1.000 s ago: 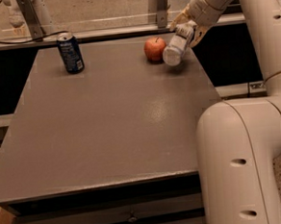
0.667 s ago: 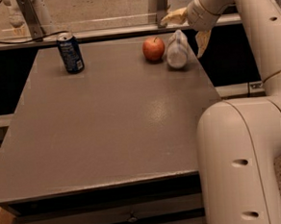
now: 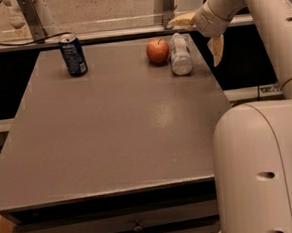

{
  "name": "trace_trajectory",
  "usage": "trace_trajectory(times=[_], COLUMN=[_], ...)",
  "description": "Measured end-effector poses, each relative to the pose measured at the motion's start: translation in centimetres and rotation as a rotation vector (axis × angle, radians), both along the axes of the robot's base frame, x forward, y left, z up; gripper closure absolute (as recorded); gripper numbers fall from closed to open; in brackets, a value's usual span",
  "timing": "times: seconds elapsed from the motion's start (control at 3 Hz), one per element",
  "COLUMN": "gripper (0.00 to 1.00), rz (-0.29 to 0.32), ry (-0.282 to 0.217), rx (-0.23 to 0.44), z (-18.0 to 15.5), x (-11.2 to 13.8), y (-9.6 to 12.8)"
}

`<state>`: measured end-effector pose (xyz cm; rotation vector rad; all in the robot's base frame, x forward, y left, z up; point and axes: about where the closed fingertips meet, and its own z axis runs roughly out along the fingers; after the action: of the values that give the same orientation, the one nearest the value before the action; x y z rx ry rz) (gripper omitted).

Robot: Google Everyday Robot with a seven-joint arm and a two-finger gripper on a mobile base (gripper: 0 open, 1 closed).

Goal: Move blue plastic bottle near apple

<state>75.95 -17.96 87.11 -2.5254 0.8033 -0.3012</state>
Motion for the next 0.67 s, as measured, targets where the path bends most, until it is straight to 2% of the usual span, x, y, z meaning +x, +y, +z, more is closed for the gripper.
trace_trajectory(times=[0.67], gripper=[0.00], rz=[-0.012], ry=[-0.069], rx=[0.058], z=[5.2], x=[-1.1], y=[1.3])
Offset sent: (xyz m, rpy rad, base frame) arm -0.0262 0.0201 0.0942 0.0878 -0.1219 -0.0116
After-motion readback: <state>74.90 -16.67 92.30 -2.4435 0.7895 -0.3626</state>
